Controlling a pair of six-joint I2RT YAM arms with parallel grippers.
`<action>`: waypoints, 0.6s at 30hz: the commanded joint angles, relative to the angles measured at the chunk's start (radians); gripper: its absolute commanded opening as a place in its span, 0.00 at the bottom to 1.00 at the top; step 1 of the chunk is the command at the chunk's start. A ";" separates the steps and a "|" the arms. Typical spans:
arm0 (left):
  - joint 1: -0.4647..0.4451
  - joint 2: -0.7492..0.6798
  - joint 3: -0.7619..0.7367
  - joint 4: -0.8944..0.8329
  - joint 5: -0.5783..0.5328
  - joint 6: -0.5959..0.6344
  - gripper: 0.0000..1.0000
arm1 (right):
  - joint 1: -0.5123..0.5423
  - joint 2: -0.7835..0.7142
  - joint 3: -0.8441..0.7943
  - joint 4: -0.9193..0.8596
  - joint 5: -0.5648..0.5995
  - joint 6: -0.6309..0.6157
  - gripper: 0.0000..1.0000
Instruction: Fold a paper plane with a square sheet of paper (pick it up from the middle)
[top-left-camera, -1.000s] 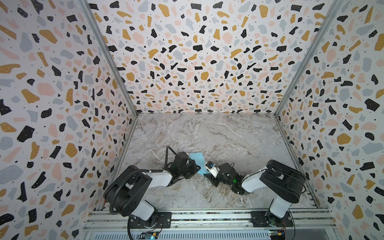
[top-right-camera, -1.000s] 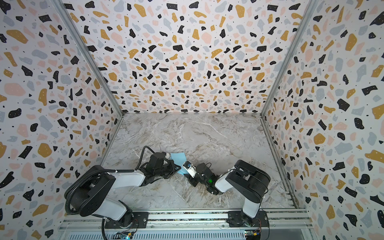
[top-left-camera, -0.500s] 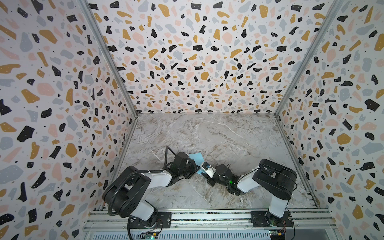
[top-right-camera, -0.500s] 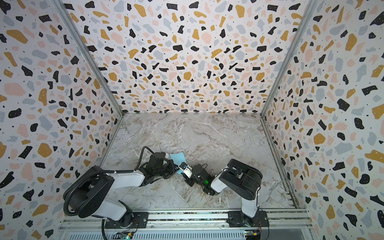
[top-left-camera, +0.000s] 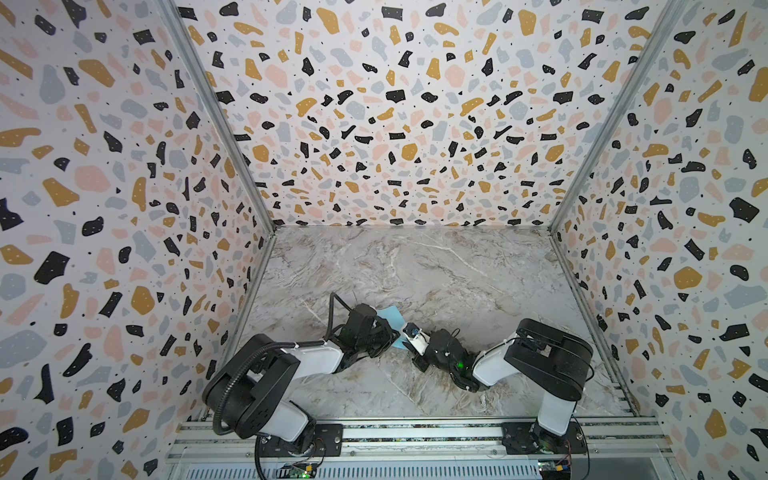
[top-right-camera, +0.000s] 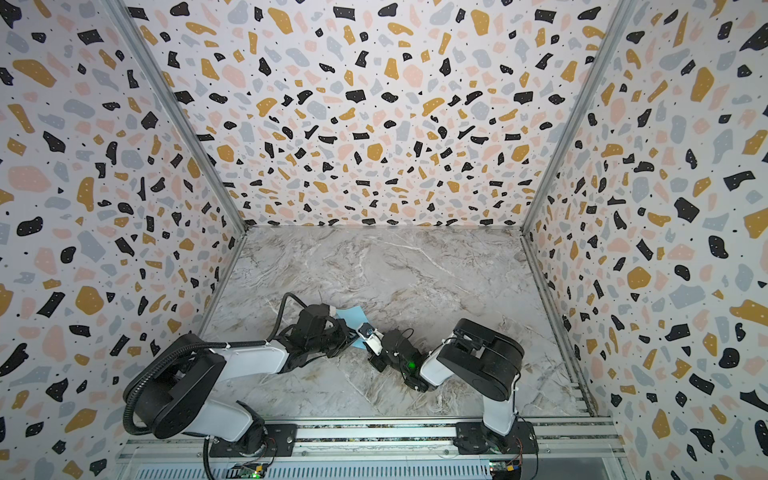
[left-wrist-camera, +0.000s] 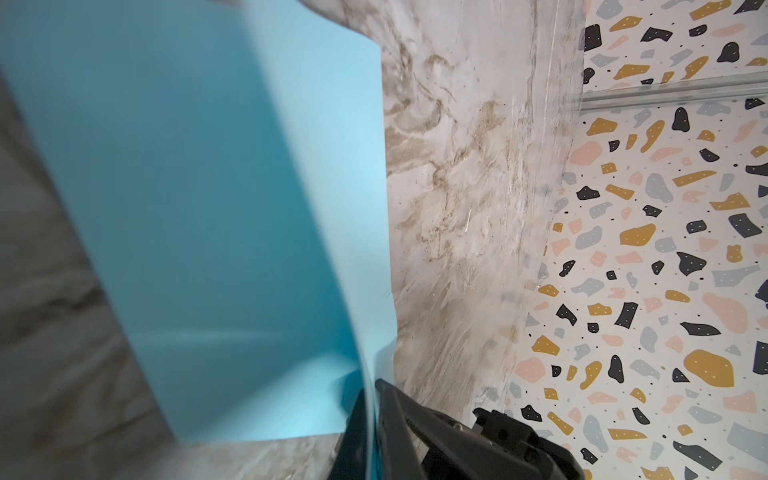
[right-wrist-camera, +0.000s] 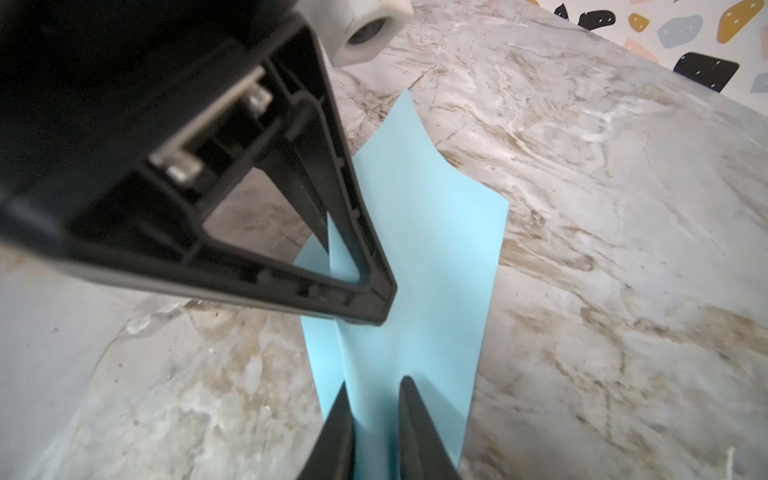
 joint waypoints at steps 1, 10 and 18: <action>0.000 -0.030 0.011 -0.014 -0.010 0.004 0.15 | 0.003 -0.008 -0.011 0.000 0.011 0.018 0.13; 0.101 -0.154 0.034 -0.145 -0.035 0.104 0.56 | -0.019 -0.001 -0.027 0.022 -0.083 0.090 0.02; 0.123 -0.258 0.003 -0.186 -0.055 0.198 0.64 | -0.065 0.003 -0.019 0.023 -0.185 0.230 0.01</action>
